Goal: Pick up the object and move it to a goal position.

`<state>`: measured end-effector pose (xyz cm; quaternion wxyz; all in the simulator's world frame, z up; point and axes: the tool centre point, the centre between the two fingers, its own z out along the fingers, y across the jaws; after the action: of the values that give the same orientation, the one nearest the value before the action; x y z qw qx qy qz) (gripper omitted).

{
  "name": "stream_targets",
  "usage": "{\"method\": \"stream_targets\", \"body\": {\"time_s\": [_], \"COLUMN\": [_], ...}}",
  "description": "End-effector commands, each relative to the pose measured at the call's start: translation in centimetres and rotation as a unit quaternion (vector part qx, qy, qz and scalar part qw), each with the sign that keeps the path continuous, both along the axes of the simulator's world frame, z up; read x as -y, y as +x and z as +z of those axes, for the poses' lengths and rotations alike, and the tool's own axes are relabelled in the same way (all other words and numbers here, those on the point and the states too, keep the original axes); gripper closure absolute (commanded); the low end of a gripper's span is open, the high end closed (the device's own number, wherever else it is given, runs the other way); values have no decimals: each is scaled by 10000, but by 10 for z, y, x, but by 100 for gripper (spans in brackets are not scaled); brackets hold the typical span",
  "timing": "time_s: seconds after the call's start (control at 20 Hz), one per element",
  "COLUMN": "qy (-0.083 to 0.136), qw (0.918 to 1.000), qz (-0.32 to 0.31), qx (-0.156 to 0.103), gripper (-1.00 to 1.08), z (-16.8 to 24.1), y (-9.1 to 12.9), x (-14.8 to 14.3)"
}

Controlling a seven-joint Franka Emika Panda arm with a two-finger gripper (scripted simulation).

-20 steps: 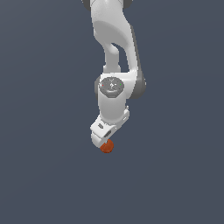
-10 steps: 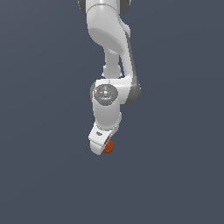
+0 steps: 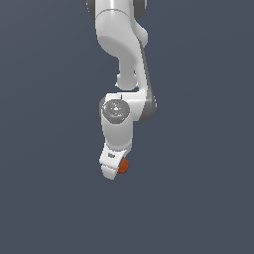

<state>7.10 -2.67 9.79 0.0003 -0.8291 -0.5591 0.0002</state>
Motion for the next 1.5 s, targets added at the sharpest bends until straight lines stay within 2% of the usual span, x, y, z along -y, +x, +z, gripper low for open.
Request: {"method": "stream_targets", "body": {"time_s": [0.0,0.3,0.75,1.05,1.1,1.45], "qy": [-1,-1,-2,-2,-2,-2], "qw": [10000,10000,10000,10000,10000,10000], "qz": [68,59,80,83,83,83], "qx": [3,2,3,3,3,3], "gripper": [-92,-92,-92,-92,108,108], "z": [-1,-4,-46,-51,-51,-51], "y": [1,1,-1,1,1,1], "x": [1,1,1,1,1,1]}}
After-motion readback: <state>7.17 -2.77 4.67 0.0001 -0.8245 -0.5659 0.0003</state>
